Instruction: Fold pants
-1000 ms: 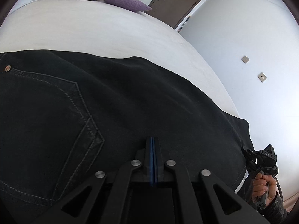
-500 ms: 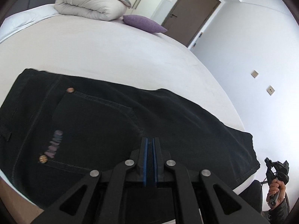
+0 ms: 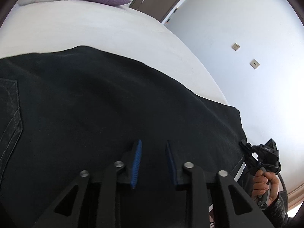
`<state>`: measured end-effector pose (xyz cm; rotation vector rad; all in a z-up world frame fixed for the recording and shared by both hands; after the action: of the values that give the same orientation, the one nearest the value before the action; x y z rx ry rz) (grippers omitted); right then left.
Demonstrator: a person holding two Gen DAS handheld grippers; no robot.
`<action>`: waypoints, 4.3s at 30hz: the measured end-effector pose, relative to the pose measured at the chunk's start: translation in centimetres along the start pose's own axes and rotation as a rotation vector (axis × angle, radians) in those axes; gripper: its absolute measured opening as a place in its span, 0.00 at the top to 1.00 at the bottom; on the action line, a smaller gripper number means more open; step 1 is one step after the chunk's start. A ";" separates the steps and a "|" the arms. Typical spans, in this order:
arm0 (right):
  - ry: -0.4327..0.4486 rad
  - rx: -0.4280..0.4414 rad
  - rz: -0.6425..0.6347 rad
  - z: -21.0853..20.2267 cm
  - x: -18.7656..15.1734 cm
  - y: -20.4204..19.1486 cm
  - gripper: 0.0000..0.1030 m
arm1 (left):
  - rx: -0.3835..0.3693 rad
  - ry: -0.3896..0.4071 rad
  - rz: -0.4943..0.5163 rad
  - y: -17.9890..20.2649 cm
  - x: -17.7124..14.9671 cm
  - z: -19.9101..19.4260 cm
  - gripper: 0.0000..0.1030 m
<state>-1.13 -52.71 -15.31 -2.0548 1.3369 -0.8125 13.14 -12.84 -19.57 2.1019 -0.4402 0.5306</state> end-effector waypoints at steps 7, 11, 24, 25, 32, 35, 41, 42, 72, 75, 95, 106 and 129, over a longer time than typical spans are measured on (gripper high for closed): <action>0.167 -0.080 0.060 -6.9 3.5 2.8 0.60 | 0.020 0.033 -0.058 -1.5 -0.5 -1.5 0.97; 0.129 -0.016 0.091 -6.7 1.7 1.3 0.29 | 0.026 0.039 -0.066 -1.0 -0.4 -0.8 0.97; 0.008 0.125 0.228 -2.2 -1.7 3.0 0.54 | 0.016 0.041 -0.070 -1.7 -0.9 -1.6 0.97; -0.003 0.143 0.231 -1.6 -1.8 2.5 0.55 | 0.016 0.041 -0.070 -1.7 -0.9 -1.7 0.97; 0.019 0.166 0.254 0.8 -1.1 1.0 0.65 | 0.013 0.041 -0.071 -1.7 -0.9 -1.6 0.97; 0.019 0.128 0.224 0.7 -1.0 0.6 0.91 | 0.010 0.044 -0.074 -1.8 -0.9 -1.5 0.97; 0.050 0.032 0.161 0.5 -1.4 0.0 0.94 | 0.003 0.047 -0.085 -1.9 -0.9 -1.7 0.97; 0.060 0.017 0.137 0.3 -1.5 -0.4 0.95 | 0.001 0.049 -0.090 -1.8 -0.9 -1.7 0.97; 0.246 -0.369 -1.356 7.8 -27.4 -21.5 0.95 | -0.216 -0.046 -0.230 3.5 3.3 5.2 0.39; 0.254 -0.372 -1.376 7.6 -28.8 -22.0 0.95 | -0.194 -0.068 -0.236 2.5 3.3 5.0 0.85; 0.152 -0.178 -1.632 10.9 -43.4 -29.8 0.95 | 0.007 -0.061 -0.102 -5.0 7.6 -6.5 0.92; 0.010 -0.210 -1.630 15.2 -44.7 -29.4 0.89 | 0.029 -0.060 -0.135 -8.6 6.0 -6.7 0.83; -0.458 0.157 -0.554 15.1 -16.8 -25.0 0.83 | 0.436 -0.076 0.208 -4.4 0.0 -7.3 0.53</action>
<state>19.43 -26.49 -10.41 -2.3226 0.4469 -0.5814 13.84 -4.36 -18.92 2.5145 -0.6370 0.7195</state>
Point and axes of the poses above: each gripper's, at about its wrist camera, not at the fingertips, and z roughly the way its jaws point, y to its right, x to its top, the point moved 7 cm from there along z, roughly the way its jaws point, and after that the axes turned 15 degrees about -x, right-handed, at the moved point
